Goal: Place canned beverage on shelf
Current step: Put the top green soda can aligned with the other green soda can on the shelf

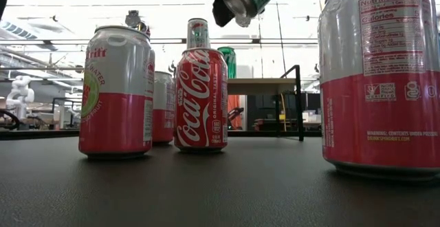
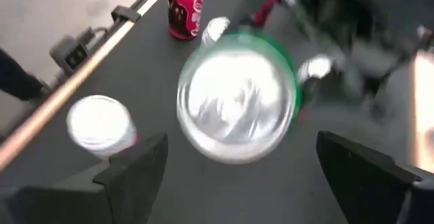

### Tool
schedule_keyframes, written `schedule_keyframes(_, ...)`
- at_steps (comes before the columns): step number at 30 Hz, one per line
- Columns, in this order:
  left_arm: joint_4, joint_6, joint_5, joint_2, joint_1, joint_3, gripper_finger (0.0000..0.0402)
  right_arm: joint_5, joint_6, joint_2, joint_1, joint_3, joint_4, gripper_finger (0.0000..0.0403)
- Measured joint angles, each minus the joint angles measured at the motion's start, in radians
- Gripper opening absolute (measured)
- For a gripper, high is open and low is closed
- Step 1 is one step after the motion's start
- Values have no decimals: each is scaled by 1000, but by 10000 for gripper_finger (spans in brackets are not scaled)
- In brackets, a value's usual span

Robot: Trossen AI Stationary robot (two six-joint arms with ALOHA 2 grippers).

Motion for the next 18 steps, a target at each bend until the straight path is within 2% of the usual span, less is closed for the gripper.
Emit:
schedule_keyframes(5, 51, -36, -62, -16, 0, 0, 310, -6, 360, -79, 0, 0, -126, 356)
schedule_keyframes(8, 122, -60, -134, -34, 0, 0, 310, -1, 562, -145, 0, 0, -195, 356)
schedule_keyframes(11, 195, -86, -207, -45, 1, 1, 310, 64, 733, -226, 13, -27, -190, 356)
schedule_keyframes(13, 220, -111, -270, -48, 0, 1, 310, 133, 822, -295, 31, -81, -101, 357)
schedule_keyframes(18, 365, -182, -449, -49, -3, 1, 310, 334, 944, -455, 57, -282, 285, 357)
